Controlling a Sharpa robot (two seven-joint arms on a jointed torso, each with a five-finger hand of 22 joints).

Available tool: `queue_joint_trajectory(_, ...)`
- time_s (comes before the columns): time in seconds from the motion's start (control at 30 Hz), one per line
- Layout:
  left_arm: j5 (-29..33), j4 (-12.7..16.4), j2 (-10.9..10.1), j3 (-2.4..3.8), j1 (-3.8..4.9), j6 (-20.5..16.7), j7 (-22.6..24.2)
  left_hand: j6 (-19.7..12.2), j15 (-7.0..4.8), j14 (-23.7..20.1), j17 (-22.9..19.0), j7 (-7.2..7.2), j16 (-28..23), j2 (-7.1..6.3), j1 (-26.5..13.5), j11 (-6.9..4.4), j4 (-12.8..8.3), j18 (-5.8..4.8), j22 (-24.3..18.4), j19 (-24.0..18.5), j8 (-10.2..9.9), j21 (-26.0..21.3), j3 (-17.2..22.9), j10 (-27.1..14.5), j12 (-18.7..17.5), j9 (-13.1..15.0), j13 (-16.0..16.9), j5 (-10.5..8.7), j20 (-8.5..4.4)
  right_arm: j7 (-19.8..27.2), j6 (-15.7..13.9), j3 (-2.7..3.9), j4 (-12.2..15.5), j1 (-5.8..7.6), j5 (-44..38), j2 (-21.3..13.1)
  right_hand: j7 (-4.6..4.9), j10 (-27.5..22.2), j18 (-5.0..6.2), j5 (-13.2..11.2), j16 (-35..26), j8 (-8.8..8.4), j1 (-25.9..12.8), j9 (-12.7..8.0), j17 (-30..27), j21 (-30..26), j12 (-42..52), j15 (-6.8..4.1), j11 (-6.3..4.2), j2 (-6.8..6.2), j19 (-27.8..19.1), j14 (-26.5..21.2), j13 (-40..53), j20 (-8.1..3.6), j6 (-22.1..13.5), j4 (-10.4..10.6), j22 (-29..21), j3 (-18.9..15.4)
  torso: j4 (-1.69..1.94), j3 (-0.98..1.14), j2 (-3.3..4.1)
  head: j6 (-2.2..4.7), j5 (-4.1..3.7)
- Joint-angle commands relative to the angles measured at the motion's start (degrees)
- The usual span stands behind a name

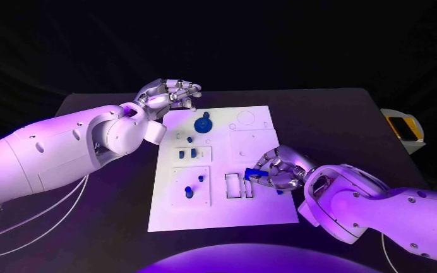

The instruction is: Assemble the parts on the task board

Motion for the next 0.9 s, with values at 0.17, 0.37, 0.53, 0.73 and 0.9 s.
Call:
queue_joint_trajectory(0.17, 0.33, 0.12, 0.1, 0.04, 0.04, 1.3, 0.13, -0.44, 0.05, -0.58, 0.07, -0.07, 0.06, 0.03, -0.27, 0.12, 0.28, 0.62, -0.1, -0.18, -0.27, -0.39, 0.02, -0.47, -0.4, 0.08, 0.05, 0.16, 0.11, 2.32, -1.78, 0.0, -0.24, 0.08, 2.09, 1.43, -2.57, 0.59, -0.8, -0.22, 0.3, 0.99, -0.85, 23.83, 11.82, 0.31, 0.38, -0.35, -0.09, -0.33, 2.09, 5.34, 2.83, -0.09, 2.99, -0.06, 12.06, 0.52, 0.0, 0.02, 0.01, -0.03, 0.25)
queue_joint_trajectory(0.37, 0.32, 0.15, 0.05, 0.04, 0.04, 1.32, 0.12, -0.44, 0.05, -0.58, 0.07, -0.07, 0.06, 0.03, -0.27, 0.12, 0.28, 0.62, -0.1, -0.18, -0.27, -0.39, 0.02, -0.47, -0.4, 0.08, 0.05, 0.16, 0.11, 2.5, -2.09, 0.01, -1.1, 0.08, 1.6, 2.94, -2.59, 0.54, -0.77, -0.25, 0.29, 1.0, -0.9, 23.84, 11.78, 0.17, 0.3, -0.36, -0.11, -0.42, 2.04, 5.34, 2.75, -0.09, 2.97, -0.14, 12.02, 0.61, -0.04, 0.05, 0.04, -0.1, 0.39)
queue_joint_trajectory(0.53, 0.31, 0.21, 0.04, 0.04, 0.04, 1.35, 0.11, -0.44, 0.05, -0.58, 0.07, -0.07, 0.06, 0.03, -0.27, 0.12, 0.28, 0.62, -0.1, -0.18, -0.27, -0.39, 0.02, -0.47, -0.4, 0.08, 0.05, 0.16, 0.11, 2.15, -1.13, 0.0, -2.42, -0.03, 1.16, 4.77, -2.57, 0.5, -0.78, -0.91, 0.28, 1.06, -1.32, 23.88, 11.77, 0.18, 0.22, -0.36, -0.1, -0.79, 2.05, 5.33, 2.72, -0.09, 2.9, -0.22, 12.03, 0.93, 0.07, 0.07, 0.06, -0.27, 0.35)
queue_joint_trajectory(0.73, 0.26, 0.31, 0.02, 0.04, 0.04, 1.34, 0.1, -0.44, 0.05, -0.58, 0.07, -0.07, 0.06, 0.03, -0.27, 0.12, 0.28, 0.62, -0.1, -0.18, -0.27, -0.39, 0.02, -0.47, -0.4, 0.08, 0.05, 0.16, 0.11, 1.04, 1.25, -0.02, -4.27, -0.57, 0.05, 6.72, -2.42, 0.34, -0.7, -2.89, 0.23, 1.2, -2.94, 24.0, 11.62, -0.24, -0.08, -0.26, 0.04, -1.4, 1.9, 5.3, 2.54, -0.04, 2.77, -0.12, 11.92, 1.55, 0.03, 0.05, 0.05, -0.44, 0.57)
queue_joint_trajectory(0.9, 0.21, 0.36, -0.05, 0.04, 0.04, 1.29, 0.07, -0.45, 0.07, -0.67, 0.09, -0.05, 0.08, 0.06, -0.21, 0.13, 0.29, 0.63, -0.14, -0.2, -0.27, -0.47, 0.03, -0.52, -0.41, 0.1, 0.06, 0.16, 0.13, -0.37, 3.77, -0.03, -5.25, -0.85, -1.3, 7.47, -2.43, 0.4, -0.67, -5.55, 0.18, 1.77, -5.28, 24.29, 11.47, -0.4, -0.14, -0.17, 0.08, -1.81, 1.85, 5.27, 2.59, 0.07, 3.22, -0.06, 11.88, 1.43, 0.02, 0.06, 0.03, -0.65, 0.63)
